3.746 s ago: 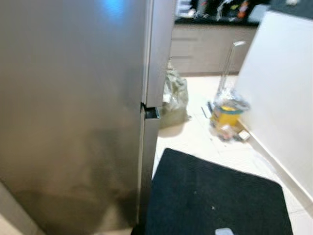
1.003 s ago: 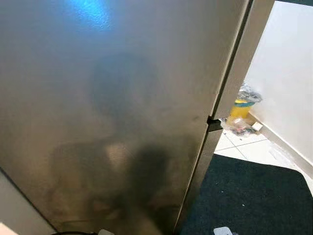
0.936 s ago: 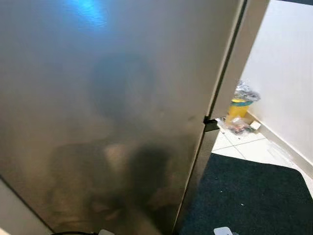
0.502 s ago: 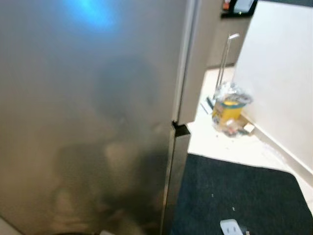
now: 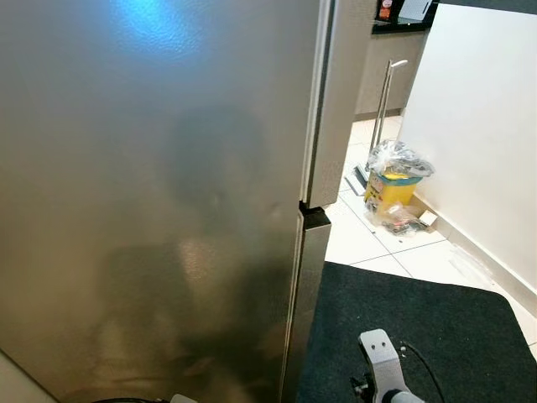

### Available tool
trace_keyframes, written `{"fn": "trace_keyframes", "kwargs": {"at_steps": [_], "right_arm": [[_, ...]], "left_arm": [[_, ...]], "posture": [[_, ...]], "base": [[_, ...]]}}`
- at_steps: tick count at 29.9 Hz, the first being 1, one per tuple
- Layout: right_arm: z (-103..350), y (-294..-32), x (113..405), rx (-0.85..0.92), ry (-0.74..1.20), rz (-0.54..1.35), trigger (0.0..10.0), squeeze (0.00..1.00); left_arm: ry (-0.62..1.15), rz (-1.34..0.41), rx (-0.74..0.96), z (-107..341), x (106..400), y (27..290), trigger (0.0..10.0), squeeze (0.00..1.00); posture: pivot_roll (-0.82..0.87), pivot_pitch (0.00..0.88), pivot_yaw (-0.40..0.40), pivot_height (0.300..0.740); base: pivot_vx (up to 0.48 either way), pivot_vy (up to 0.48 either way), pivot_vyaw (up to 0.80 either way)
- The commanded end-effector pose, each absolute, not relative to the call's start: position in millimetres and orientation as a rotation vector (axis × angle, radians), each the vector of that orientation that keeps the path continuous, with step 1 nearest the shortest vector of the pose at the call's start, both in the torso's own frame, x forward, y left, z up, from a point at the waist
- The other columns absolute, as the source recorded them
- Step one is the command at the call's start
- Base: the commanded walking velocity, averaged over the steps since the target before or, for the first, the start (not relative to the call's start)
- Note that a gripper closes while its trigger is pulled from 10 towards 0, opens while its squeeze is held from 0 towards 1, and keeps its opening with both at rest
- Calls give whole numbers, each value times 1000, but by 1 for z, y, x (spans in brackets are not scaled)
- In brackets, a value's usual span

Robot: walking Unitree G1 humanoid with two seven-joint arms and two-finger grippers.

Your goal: Restocking fridge

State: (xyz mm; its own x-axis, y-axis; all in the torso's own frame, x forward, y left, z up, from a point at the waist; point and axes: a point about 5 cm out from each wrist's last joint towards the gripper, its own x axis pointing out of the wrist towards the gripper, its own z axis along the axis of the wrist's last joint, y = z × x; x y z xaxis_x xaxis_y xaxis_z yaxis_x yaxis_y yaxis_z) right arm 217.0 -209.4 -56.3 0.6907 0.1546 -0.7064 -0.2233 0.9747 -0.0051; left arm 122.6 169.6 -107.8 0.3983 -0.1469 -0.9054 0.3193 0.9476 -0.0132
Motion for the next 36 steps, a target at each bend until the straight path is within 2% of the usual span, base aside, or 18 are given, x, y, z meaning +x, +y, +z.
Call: {"fn": "trace_keyframes", "kwargs": {"at_steps": [1, 10, 22, 23, 24, 25, 32, 36], "right_arm": [[-53, -207, 222, -94, 749, 230, 10000, 1000], [-37, -210, 241, -140, 640, 245, 10000, 1000], [3, -180, 279, -101, 381, 476, 10000, 1000], [7, -178, 283, -107, 357, 488, 10000, 482], [10, -177, 285, -111, 343, 496, 10000, 482], [15, -175, 289, -121, 318, 502, 10000, 0], [30, -172, 302, -161, 237, 485, 10000, 0], [51, -163, 316, -169, 123, 458, 10000, 0]], "left_arm": [[1169, -298, 173, -111, 112, 171, 10000, 0], [1169, -304, 172, -112, 111, 169, 10000, 0], [1168, -303, 172, -111, 111, 170, 10000, 0], [1170, -304, 173, -112, 111, 170, 10000, 0], [1171, -305, 173, -112, 110, 170, 10000, 0], [1172, -305, 173, -112, 110, 170, 10000, 0], [1172, -304, 173, -112, 110, 171, 10000, 0], [1171, -302, 176, -111, 111, 172, 10000, 0]], "posture": [[-38, 8, 3, 740], [-41, 9, 1, 740], [-45, 9, 2, 740], [-46, 10, 2, 740], [-46, 10, 2, 740], [-46, 10, 2, 740], [-43, 10, 0, 740], [-43, 10, 0, 740]], "base": [[0, 0, 0], [0, 0, 0], [0, 0, 0], [0, 0, 0], [0, 0, 0], [0, 0, 0], [0, 0, 0], [0, 0, 0]]}}
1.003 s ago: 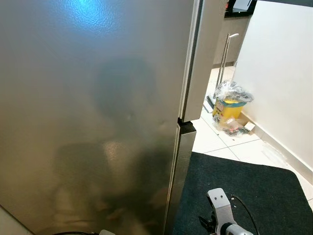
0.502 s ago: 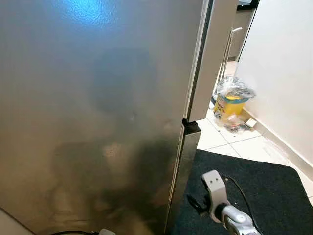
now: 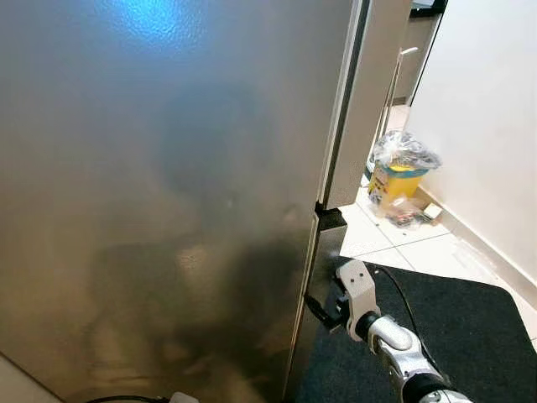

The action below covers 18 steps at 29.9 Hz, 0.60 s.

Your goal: Restocking fridge

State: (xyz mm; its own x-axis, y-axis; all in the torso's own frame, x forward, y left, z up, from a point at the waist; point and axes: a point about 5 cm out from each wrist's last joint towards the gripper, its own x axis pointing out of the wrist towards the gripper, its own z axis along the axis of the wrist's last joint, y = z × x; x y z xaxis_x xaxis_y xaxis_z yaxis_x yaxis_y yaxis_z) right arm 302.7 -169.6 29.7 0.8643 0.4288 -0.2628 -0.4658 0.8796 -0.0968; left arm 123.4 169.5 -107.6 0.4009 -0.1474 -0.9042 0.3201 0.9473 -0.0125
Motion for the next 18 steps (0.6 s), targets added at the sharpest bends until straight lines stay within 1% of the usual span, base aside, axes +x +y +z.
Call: {"fn": "trace_keyframes", "kwargs": {"at_steps": [1, 9, 18], "right_arm": [[54, -160, 318, -166, 105, 463, 10000, 0], [72, -144, 326, -158, -4, 490, 10000, 0], [88, -139, 333, -149, -78, 482, 10000, 0]], "left_arm": [[1170, -302, 176, -111, 111, 172, 10000, 0], [1169, -303, 176, -111, 111, 172, 10000, 0], [1171, -302, 173, -112, 111, 171, 10000, 0]], "posture": [[-43, 10, 0, 740], [-43, 10, 0, 740], [-43, 5, -1, 740]], "base": [[0, 0, 0], [0, 0, 0], [0, 0, 0]]}}
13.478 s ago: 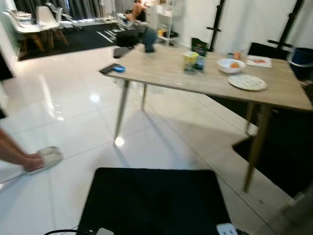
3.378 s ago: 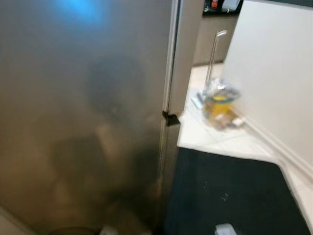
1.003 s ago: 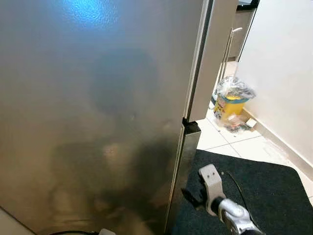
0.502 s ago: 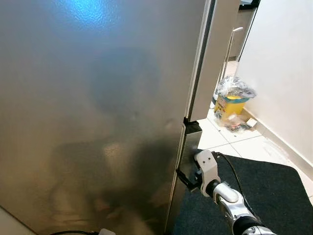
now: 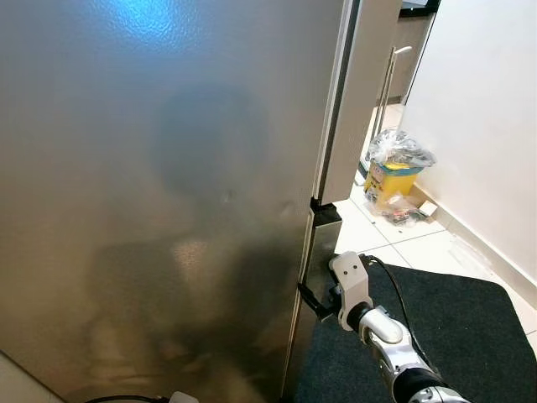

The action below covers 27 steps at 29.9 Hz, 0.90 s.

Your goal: Restocking fridge

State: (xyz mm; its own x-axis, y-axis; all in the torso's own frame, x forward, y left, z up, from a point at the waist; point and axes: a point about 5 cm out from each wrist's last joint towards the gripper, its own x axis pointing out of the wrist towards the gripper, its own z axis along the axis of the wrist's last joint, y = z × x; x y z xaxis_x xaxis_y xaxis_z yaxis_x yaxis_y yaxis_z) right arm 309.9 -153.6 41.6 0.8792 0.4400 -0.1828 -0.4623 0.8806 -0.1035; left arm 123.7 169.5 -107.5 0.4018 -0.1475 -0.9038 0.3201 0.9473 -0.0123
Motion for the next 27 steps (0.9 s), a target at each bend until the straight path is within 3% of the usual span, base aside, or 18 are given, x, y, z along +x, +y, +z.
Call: {"fn": "trace_keyframes", "kwargs": {"at_steps": [1, 11, 27], "right_arm": [[90, -139, 334, -148, -85, 479, 10000, 0], [109, -154, 346, -172, -145, 337, 10000, 0], [100, -173, 344, -179, -96, 207, 10000, 0]], "left_arm": [[1171, -302, 172, -112, 111, 171, 10000, 0], [1170, -302, 170, -112, 110, 169, 10000, 0], [1172, -301, 170, -112, 110, 169, 10000, 0]], "posture": [[-43, 5, -1, 740], [-43, 7, -3, 740], [-43, 9, -1, 740]], "base": [[0, 0, 0], [0, 0, 0], [0, 0, 0]]}}
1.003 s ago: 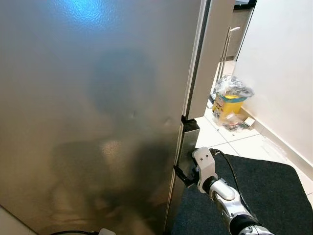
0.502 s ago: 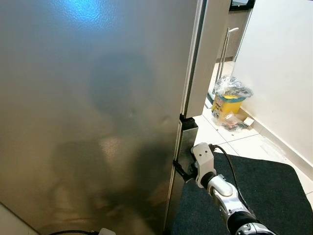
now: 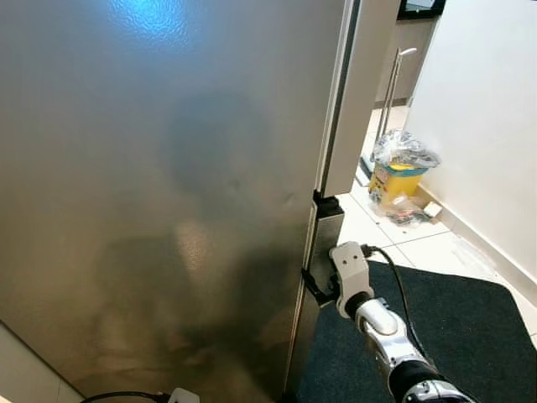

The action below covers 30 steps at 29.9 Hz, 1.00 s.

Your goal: Restocking fridge

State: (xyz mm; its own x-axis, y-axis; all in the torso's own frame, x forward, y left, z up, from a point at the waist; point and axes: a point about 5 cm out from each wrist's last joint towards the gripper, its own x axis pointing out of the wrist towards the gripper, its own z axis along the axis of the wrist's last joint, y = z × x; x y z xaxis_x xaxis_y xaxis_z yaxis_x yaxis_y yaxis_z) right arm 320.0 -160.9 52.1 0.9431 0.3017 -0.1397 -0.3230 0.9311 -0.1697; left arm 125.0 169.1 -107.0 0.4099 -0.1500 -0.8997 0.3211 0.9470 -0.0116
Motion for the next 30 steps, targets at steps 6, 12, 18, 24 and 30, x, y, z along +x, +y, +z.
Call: {"fn": "trace_keyframes", "kwargs": {"at_steps": [6, 12, 18, 24, 30], "right_arm": [[101, -184, 345, -192, -91, 158, 10000, 0], [100, -194, 345, -202, -80, 116, 10000, 0], [98, -201, 343, -209, -70, 89, 10000, 0], [96, -204, 342, -219, -60, 67, 10000, 0], [95, -208, 341, -225, -54, 45, 10000, 0]], "left_arm": [[1171, -301, 171, -112, 110, 170, 10000, 0], [1169, -301, 170, -112, 110, 170, 10000, 0], [1170, -302, 170, -112, 110, 170, 10000, 0], [1170, -302, 171, -112, 110, 170, 10000, 0], [1169, -302, 173, -112, 110, 171, 10000, 0]], "posture": [[-43, 9, -2, 740], [-43, 9, -2, 740], [-43, 9, -2, 740], [-43, 9, 1, 740], [-43, 9, 1, 740]], "base": [[0, 0, 0], [0, 0, 0], [0, 0, 0], [0, 0, 0], [0, 0, 0]]}}
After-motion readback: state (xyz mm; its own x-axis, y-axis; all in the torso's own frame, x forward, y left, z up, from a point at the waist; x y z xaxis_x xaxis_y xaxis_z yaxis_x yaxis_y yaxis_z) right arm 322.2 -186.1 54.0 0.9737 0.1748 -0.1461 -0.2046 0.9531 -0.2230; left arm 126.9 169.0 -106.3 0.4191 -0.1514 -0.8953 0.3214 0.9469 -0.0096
